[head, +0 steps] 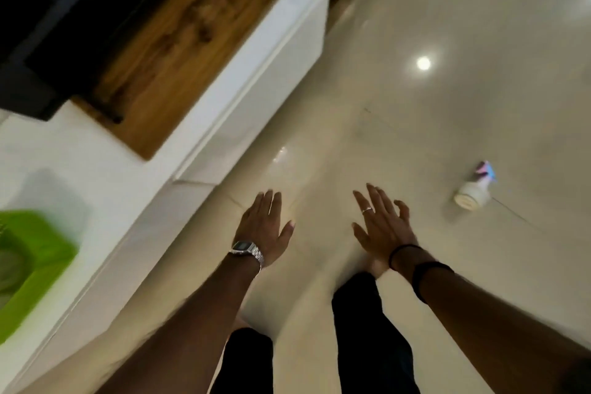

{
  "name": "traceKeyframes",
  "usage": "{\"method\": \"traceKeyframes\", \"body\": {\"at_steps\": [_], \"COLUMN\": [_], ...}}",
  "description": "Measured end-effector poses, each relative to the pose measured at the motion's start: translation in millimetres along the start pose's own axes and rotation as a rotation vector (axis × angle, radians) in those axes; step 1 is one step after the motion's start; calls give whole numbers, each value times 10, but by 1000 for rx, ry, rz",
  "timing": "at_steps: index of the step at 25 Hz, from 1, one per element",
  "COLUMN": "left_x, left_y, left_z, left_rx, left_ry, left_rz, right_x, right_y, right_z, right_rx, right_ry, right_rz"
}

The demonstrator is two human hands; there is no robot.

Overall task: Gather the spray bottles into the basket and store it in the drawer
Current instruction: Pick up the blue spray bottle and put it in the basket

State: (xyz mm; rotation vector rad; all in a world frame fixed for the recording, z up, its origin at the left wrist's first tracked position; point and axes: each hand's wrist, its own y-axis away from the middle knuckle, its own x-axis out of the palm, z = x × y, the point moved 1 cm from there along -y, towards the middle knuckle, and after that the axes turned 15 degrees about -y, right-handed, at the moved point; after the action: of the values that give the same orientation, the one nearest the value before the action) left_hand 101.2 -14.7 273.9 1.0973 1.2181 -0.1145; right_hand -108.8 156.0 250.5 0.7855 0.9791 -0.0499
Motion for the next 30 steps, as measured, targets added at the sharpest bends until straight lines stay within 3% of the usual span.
{"method": "traceKeyframes", "body": {"at_steps": [8,15,23,30], "left_x": [-496,-474,35,980], "left_y": [-1497,-1975,-2827,-3713], "left_z": [-2601,-3943,-4730,-4744], "left_rx": [382,559,629,643], "left_ry": [-262,-431,-491,-598], "left_rz": [-47,3,8,88], "right_x": [-468,-424,-102,681], "right_y": [240,321,-313,-1351], "right_z": [-2492,-3483,-4151,-4696], "right_rx": [387,611,785,923], "right_ry": [-185,-357,-631,-982], "right_rz": [-140,-158,-210,-354]}}
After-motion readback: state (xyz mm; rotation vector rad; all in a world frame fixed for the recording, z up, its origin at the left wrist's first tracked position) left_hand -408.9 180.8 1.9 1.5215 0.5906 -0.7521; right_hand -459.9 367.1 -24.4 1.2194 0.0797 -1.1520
